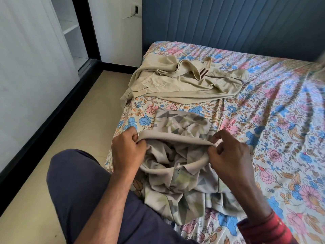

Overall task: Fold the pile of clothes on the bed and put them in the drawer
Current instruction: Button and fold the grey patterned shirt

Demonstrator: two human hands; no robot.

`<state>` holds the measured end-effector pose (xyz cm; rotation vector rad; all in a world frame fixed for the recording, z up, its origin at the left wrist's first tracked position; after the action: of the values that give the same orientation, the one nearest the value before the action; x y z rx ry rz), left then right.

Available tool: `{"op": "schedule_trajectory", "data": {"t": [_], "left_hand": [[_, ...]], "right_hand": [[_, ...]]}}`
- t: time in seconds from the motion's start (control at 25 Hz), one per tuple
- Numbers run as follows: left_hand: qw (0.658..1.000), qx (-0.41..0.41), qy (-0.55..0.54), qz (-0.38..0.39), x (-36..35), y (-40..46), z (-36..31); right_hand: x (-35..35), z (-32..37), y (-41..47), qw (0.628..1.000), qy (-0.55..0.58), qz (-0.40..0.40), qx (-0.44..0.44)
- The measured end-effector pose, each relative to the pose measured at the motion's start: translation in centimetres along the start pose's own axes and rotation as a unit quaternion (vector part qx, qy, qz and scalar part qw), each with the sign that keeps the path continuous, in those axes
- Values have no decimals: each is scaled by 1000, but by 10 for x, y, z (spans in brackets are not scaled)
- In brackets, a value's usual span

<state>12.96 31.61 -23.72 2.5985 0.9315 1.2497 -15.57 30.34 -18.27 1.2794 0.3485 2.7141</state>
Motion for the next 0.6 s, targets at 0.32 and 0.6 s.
{"op": "schedule_trajectory", "data": {"t": [0.32, 0.6], "left_hand": [[919, 93, -281, 259, -28, -23, 19], [985, 65, -144, 64, 0, -10, 32]], "right_hand": [[-11, -14, 4, 996, 84, 24, -19], [8, -18, 5, 999, 37, 19, 28]]}}
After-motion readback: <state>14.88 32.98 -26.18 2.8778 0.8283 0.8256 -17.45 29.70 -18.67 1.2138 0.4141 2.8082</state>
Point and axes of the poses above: each hand's wrist, its own y-axis towards the middle knuckle, its own x-axis out of the back of the hand, z = x × y, the point moved 6 cm from there along y, towards the middle knuckle, and after that the axes turned 6 degrees about y, right-handed, at the moved point
